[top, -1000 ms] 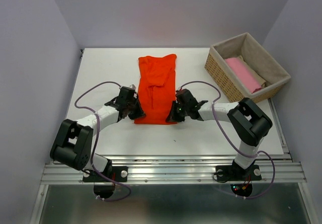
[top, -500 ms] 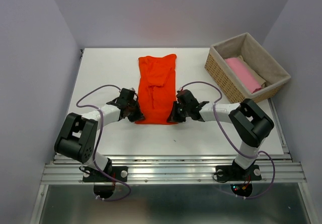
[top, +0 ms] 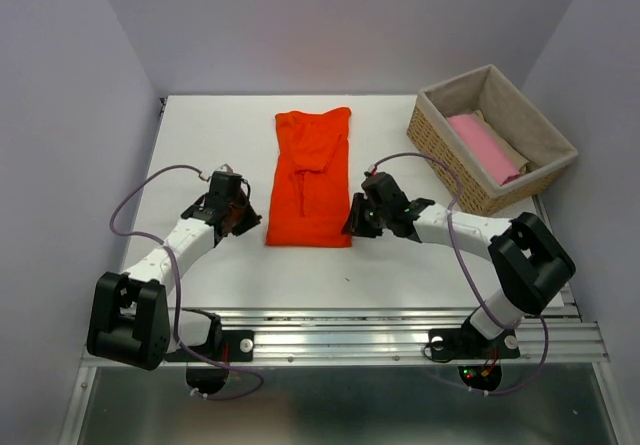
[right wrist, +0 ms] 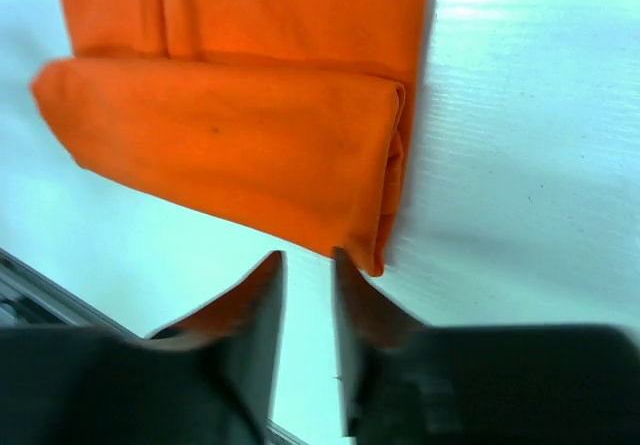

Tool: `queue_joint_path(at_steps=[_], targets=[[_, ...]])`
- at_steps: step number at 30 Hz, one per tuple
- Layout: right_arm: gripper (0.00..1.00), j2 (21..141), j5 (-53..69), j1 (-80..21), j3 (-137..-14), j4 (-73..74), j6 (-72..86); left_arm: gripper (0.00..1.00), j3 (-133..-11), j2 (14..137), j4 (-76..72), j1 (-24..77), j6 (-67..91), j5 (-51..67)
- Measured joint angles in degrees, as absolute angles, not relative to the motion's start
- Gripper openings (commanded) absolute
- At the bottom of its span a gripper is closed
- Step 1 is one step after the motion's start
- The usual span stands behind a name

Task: Roll the t-shirts
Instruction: Roll the T-shirt to the center of the board.

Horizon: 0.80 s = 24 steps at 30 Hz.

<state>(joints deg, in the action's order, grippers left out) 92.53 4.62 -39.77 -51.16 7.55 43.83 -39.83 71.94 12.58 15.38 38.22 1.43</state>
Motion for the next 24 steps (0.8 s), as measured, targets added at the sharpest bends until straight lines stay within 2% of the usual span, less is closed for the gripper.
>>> queue_joint_path(at_steps=[1,2,3,4,5,8,11,14,18,24], targets=[[0.50,90.96,3.62,-39.77,-51.16,7.77,43.42,0.04,-39.68,71.26,12.80,15.07,38.48,1.19],[0.53,90.37,3.14,-39.77,-51.16,7.81,43.22,0.09,-39.53,71.13,12.82,14.96,38.63,1.17],[0.55,89.91,2.39,-39.62,-51.16,7.79,43.24,0.21,-38.85,71.13,12.67,14.90,38.96,1.50],[0.57,89.91,2.04,-39.57,-51.16,7.81,43.27,0.28,-38.28,71.18,12.75,14.87,39.51,1.58],[0.60,89.93,1.87,-39.42,-50.78,7.60,43.51,0.44,-37.47,71.18,13.02,14.87,39.68,1.93],[0.60,89.93,1.37,-39.00,-48.47,6.68,44.47,0.60,-33.98,71.13,12.25,14.83,41.34,3.57],[0.59,90.04,1.67,-38.22,-45.69,6.02,45.30,0.61,-31.09,71.11,11.27,14.76,42.78,5.43],[0.56,90.59,2.61,-37.52,-44.88,5.19,45.89,0.57,-30.72,70.87,9.76,14.63,43.18,6.26],[0.50,90.94,4.45,-37.47,-44.05,2.35,46.57,0.42,-30.44,71.05,8.54,14.61,43.59,6.68],[0.43,92.01,7.01,-37.47,-42.74,-1.10,48.23,0.36,-29.71,72.66,7.07,14.61,43.88,7.35]])
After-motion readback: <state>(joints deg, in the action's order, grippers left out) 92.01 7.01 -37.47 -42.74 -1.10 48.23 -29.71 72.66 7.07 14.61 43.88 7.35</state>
